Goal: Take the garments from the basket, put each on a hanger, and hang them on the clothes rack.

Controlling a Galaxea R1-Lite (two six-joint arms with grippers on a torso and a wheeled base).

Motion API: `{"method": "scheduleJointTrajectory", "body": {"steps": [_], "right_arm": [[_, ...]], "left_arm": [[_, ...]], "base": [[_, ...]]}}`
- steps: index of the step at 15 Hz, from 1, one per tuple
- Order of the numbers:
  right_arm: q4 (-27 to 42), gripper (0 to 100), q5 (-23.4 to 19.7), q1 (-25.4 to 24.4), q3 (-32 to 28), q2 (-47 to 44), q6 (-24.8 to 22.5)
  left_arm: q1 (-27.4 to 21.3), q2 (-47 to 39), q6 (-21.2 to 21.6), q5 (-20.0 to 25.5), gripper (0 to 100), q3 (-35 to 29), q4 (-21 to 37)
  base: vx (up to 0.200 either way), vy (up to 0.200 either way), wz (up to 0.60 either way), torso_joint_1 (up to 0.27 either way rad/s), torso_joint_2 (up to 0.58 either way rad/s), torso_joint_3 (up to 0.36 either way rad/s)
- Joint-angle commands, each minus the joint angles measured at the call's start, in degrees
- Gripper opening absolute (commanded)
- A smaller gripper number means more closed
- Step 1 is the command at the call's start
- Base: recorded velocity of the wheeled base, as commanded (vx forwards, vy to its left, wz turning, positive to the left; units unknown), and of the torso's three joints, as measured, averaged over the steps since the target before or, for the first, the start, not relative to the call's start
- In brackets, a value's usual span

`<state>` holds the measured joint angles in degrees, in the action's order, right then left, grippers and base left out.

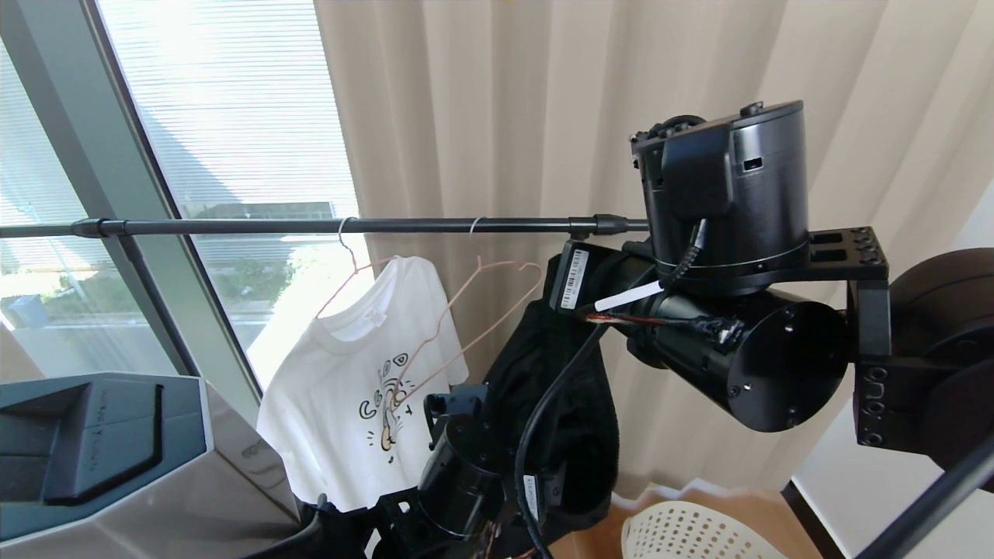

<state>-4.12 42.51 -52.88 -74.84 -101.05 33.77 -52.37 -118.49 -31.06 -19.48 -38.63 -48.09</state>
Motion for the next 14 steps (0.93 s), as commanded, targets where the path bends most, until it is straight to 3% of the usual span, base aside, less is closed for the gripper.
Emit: {"method": "scheduleJointTrajectory", "body": {"steps": [1,12,13,14], "right_arm": [[-0.01,0,0.03,1.38,0.13,0.94,-0.11],[-0.98,0,-0.06,7.62,-0.04,1.20,-0.81],[-1.68,0,-0.06,8.32,0.13,1.20,-1.16],[-1.94,0,-0.06,8.67,0.13,1.29,-1.42]], "left_arm": [[-0.01,0.02,0.83,-0.03,100,1.19,-0.16],[-0.89,0.54,2.23,-0.12,100,3.12,-0.16],[-0.80,1.33,2.15,-0.12,0,3.21,-0.16],[-0.80,2.04,2.23,-0.12,0,3.56,-0.16]], "base": [[0.000,0.000,0.00,0.000,0.00,0.000],[0.000,0.000,0.00,0.000,0.00,0.000],[0.000,0.000,0.00,0.000,0.00,0.000],[0.000,0.000,0.00,0.000,0.00,0.000]]}}
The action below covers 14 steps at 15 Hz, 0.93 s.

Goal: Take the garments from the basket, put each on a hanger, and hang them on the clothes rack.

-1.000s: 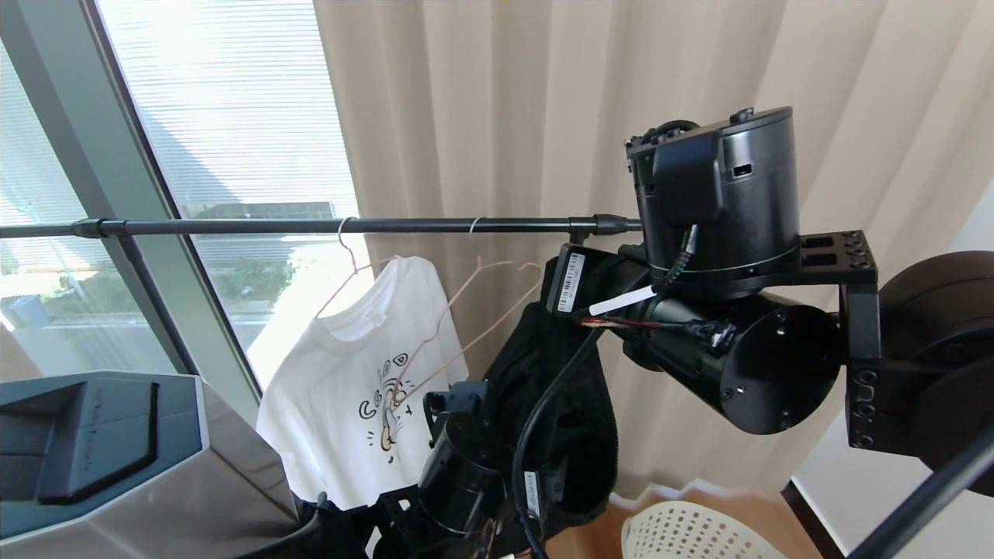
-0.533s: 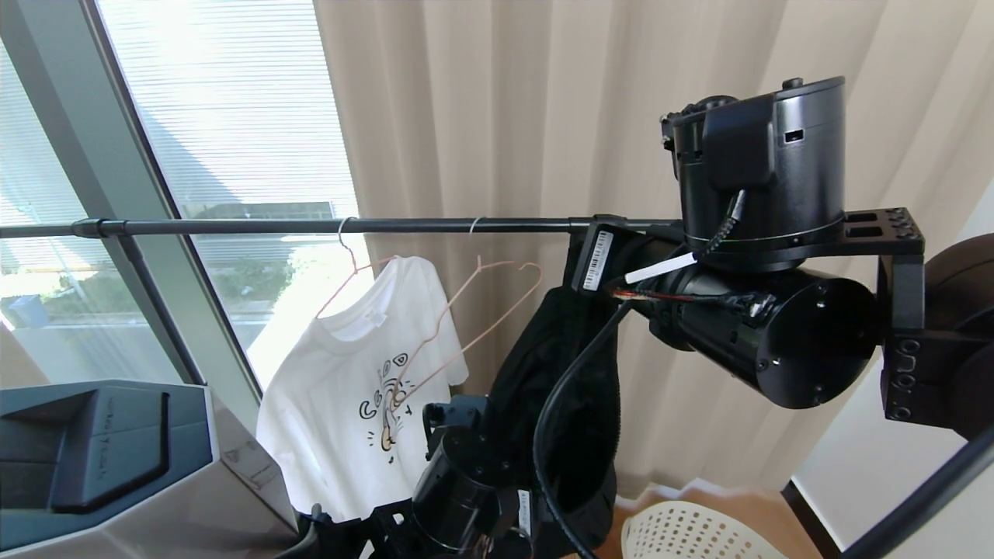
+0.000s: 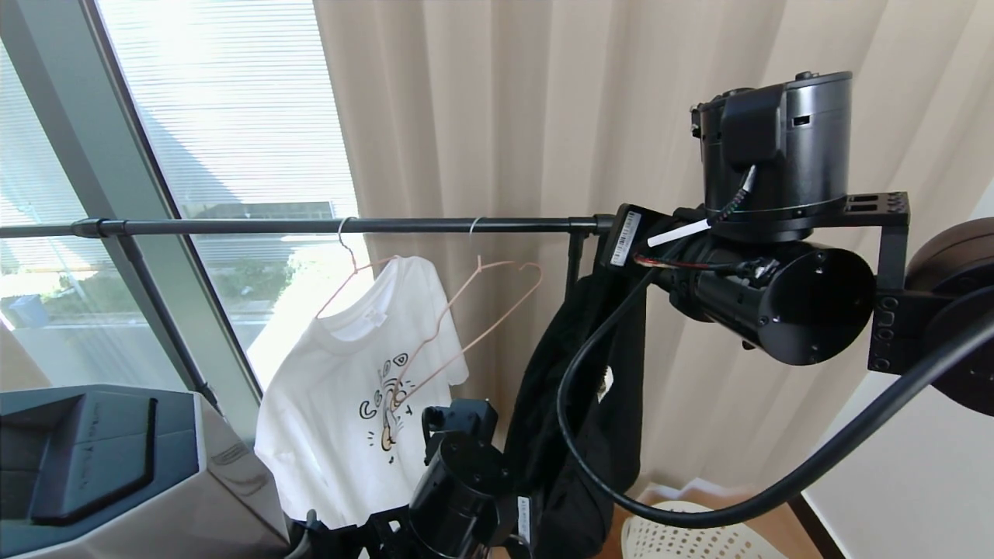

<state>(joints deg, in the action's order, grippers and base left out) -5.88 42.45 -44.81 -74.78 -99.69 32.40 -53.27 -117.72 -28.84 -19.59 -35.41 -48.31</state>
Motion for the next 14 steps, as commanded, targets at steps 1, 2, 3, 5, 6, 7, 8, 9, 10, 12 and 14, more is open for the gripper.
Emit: {"method": "scheduleJointTrajectory", "body": {"steps": [1,2,3,5,6,7,8,9,10,12,14], "right_arm": [[-0.19,0,0.00,1.13,0.25,0.11,-0.41],[-0.19,0,0.00,1.13,0.25,0.11,-0.41],[-0.19,0,0.00,1.75,0.51,0.29,-0.76],[-0.10,0,0.00,2.45,1.39,0.47,-2.61],[-0.19,0,0.00,2.54,3.15,1.17,-4.63],[-0.19,0,0.00,2.54,4.29,1.78,-6.12],[-0.01,0,0.00,2.45,6.49,2.84,-9.73],[-0.01,0,0.00,2.45,6.57,2.93,-9.90],[-0.19,0,-0.26,2.45,10.88,5.21,-15.26],[-0.19,0,-0.35,2.19,14.40,5.83,-20.10],[0.60,0,-0.35,1.75,16.86,6.09,-23.09]], "left_arm": [[0.10,2.41,0.10,0.08,0,0.43,0.06],[0.10,2.41,0.19,0.08,0,0.43,0.06],[0.27,4.08,0.81,0.08,0,0.61,0.06],[0.71,6.28,1.07,-0.01,0,0.61,0.15],[1.68,7.42,1.25,0.08,0,0.61,0.15],[2.12,7.86,1.33,0.08,0,0.52,0.24],[2.91,8.65,1.60,0.08,0,0.43,0.32],[2.91,8.74,1.68,0.08,0,0.43,0.32],[3.61,9.62,2.30,0.08,0,0.08,0.41],[4.85,12.70,3.88,0.08,0,-2.12,4.81],[6.69,16.91,6.08,0.08,0,-7.48,18.52]], "base": [[0.000,0.000,0.00,0.000,0.00,0.000],[0.000,0.000,0.00,0.000,0.00,0.000],[0.000,0.000,0.00,0.000,0.00,0.000],[0.000,0.000,0.00,0.000,0.00,0.000],[0.000,0.000,0.00,0.000,0.00,0.000],[0.000,0.000,0.00,0.000,0.00,0.000],[0.000,0.000,0.00,0.000,0.00,0.000],[0.000,0.000,0.00,0.000,0.00,0.000],[0.000,0.000,0.00,0.000,0.00,0.000],[0.000,0.000,0.00,0.000,0.00,0.000],[0.000,0.000,0.00,0.000,0.00,0.000]]}}
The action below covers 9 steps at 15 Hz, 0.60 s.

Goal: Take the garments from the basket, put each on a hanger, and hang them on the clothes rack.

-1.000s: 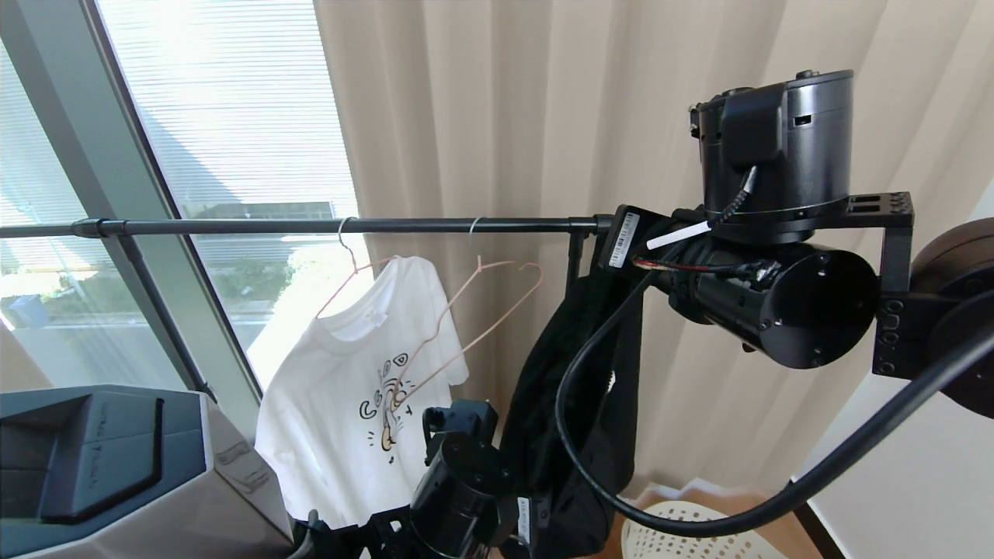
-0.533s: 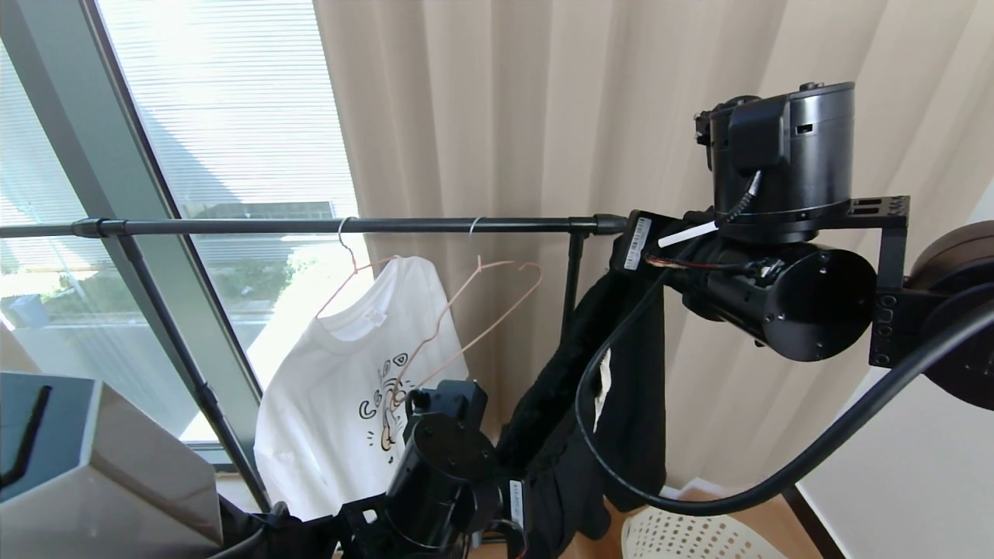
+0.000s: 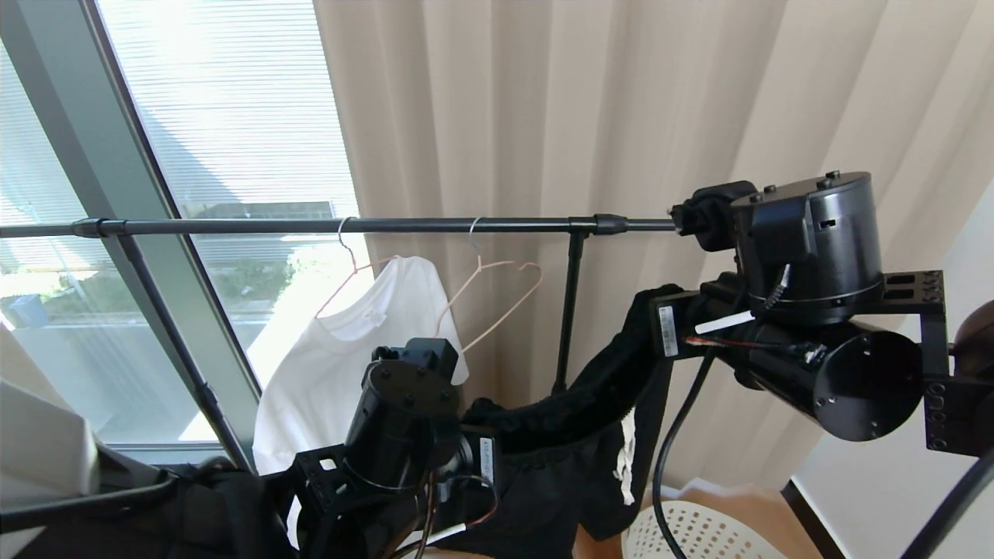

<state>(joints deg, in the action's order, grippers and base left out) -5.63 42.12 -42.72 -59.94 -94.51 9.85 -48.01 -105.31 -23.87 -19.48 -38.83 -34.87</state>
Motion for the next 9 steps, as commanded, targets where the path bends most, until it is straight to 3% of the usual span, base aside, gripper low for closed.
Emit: {"method": "scheduleJointTrajectory", "body": {"steps": [1,3,5,9], "right_arm": [[0.27,0,-0.11,-0.53,3.43,1.00,-2.73],[0.36,0,-0.19,-0.53,5.54,0.91,-5.98],[0.45,0,-0.37,-0.61,6.24,0.47,-8.00],[0.45,0,-1.51,-0.61,10.55,0.56,-9.41]], "left_arm": [[2.04,6.35,2.42,-0.03,0,-8.02,13.51],[2.30,7.40,2.60,-0.03,0,-18.21,32.93],[3.18,7.49,2.78,-0.03,0,-23.22,43.04],[3.89,9.51,3.21,0.14,0,-19.36,44.01]], "base": [[0.000,0.000,0.00,0.000,0.00,0.000],[0.000,0.000,0.00,0.000,0.00,0.000],[0.000,0.000,0.00,0.000,0.00,0.000],[0.000,0.000,0.00,0.000,0.00,0.000]]}}
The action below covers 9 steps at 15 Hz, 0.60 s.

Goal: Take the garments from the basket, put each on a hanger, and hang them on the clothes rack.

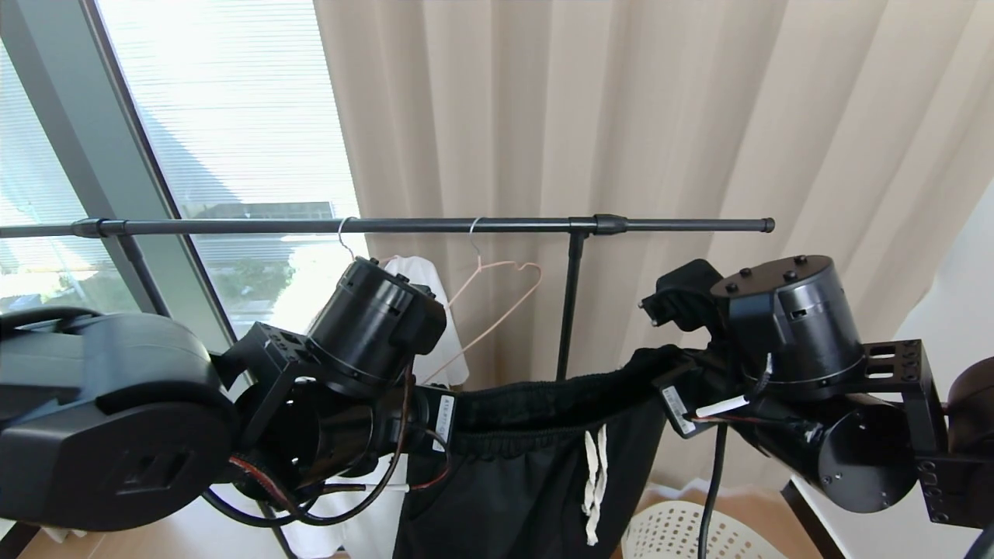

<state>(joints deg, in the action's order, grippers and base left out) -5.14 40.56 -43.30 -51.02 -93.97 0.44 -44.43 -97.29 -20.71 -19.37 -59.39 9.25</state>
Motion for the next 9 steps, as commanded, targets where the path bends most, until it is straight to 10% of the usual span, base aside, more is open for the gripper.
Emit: {"method": "scheduleJointTrajectory", "body": {"steps": [1,9], "right_arm": [[-0.13,0,0.05,-0.12,2.24,0.45,-0.09],[-0.48,0,-0.13,3.66,0.57,2.73,0.00]], "left_arm": [[0.40,1.49,0.15,0.30,0,1.82,-0.11],[1.54,1.40,0.32,0.21,0,2.53,-2.40]], "base": [[0.000,0.000,0.00,0.000,0.00,0.000],[0.000,0.000,0.00,0.000,0.00,0.000]]}}
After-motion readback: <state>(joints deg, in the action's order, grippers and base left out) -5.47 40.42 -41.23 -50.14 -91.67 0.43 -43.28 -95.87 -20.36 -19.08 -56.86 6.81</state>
